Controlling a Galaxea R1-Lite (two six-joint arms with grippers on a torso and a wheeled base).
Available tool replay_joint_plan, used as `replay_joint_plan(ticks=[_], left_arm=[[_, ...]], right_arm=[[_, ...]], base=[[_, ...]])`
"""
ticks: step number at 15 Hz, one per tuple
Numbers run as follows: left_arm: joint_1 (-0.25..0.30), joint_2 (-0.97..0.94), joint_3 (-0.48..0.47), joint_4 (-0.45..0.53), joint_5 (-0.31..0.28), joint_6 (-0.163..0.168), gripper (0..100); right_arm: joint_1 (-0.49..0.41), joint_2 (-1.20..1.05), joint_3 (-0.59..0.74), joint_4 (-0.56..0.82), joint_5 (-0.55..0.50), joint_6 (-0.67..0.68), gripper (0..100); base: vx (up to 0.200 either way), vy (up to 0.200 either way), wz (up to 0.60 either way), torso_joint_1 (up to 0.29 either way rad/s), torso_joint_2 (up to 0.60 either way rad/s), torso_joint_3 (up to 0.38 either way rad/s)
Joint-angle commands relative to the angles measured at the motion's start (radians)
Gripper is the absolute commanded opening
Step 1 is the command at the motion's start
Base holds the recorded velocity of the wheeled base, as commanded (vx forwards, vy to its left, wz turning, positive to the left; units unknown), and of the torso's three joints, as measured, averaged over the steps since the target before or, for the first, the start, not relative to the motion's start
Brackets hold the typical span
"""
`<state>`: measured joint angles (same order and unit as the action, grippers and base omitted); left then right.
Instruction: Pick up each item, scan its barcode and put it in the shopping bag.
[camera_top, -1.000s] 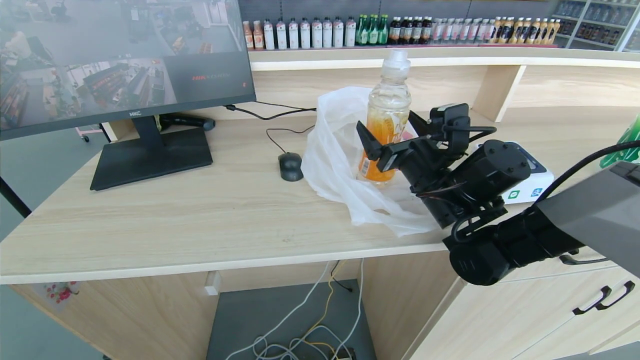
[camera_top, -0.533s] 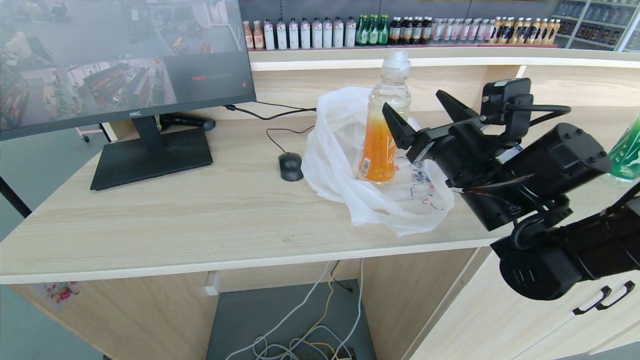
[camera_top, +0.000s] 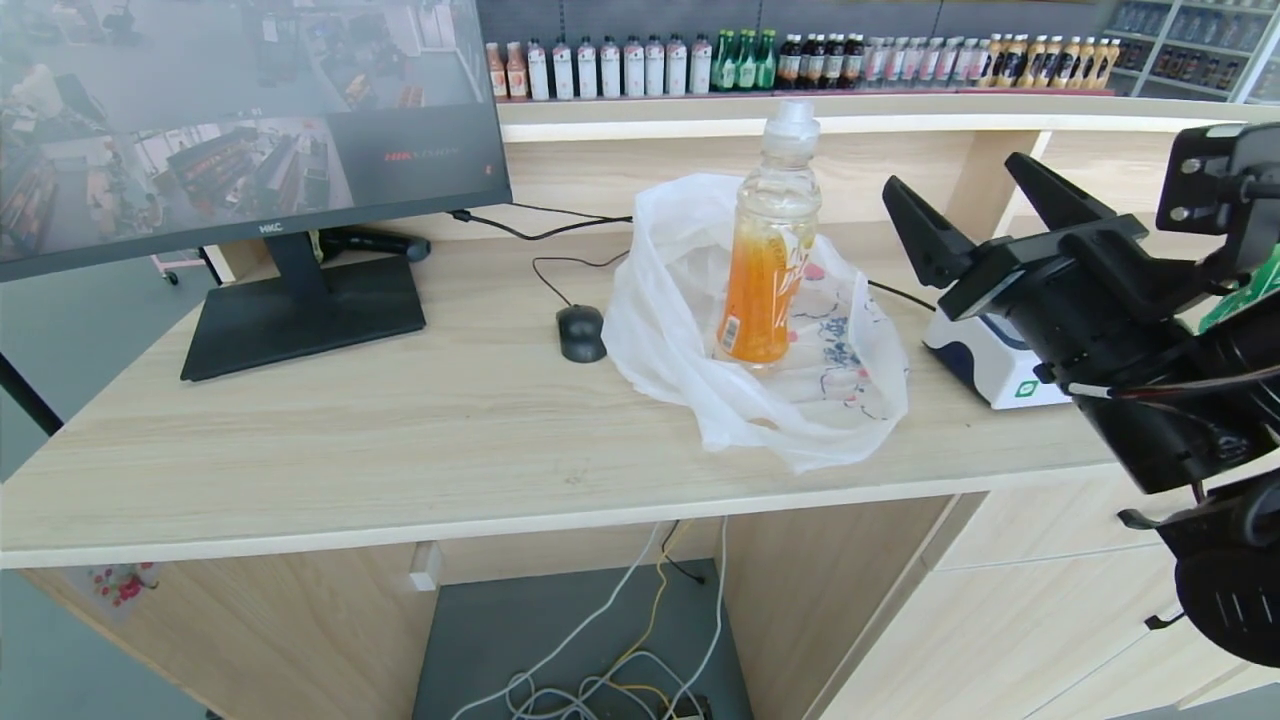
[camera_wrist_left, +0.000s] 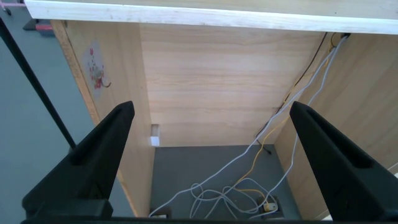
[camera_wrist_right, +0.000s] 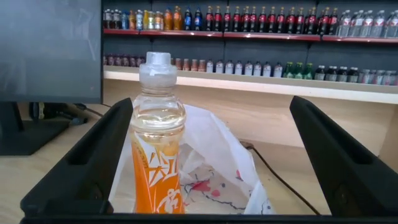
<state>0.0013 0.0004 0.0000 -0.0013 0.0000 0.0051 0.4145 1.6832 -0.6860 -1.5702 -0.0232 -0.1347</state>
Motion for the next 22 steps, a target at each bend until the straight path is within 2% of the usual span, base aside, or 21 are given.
replay_joint_plan(ticks=[1,8,22], left_arm=[[0.000,0.000,0.000,0.000,0.000,-0.001,100],[0.000,0.000,0.000,0.000,0.000,0.003,100],[0.000,0.000,0.000,0.000,0.000,0.007,100]], right_arm=[[0.000,-0.023,0.014,-0.001,0.000,-0.002,100],[0.000,-0.007,0.014,-0.001,0.000,0.000,100],[0.001,0.016,0.028,-0.001,0.000,-0.014,100]], base=[[-0.200,0.000,0.00,0.007,0.00,0.002],[-0.029,0.000,0.00,0.003,0.00,0.000],[0.000,-0.200,0.00,0.001,0.00,0.003]])
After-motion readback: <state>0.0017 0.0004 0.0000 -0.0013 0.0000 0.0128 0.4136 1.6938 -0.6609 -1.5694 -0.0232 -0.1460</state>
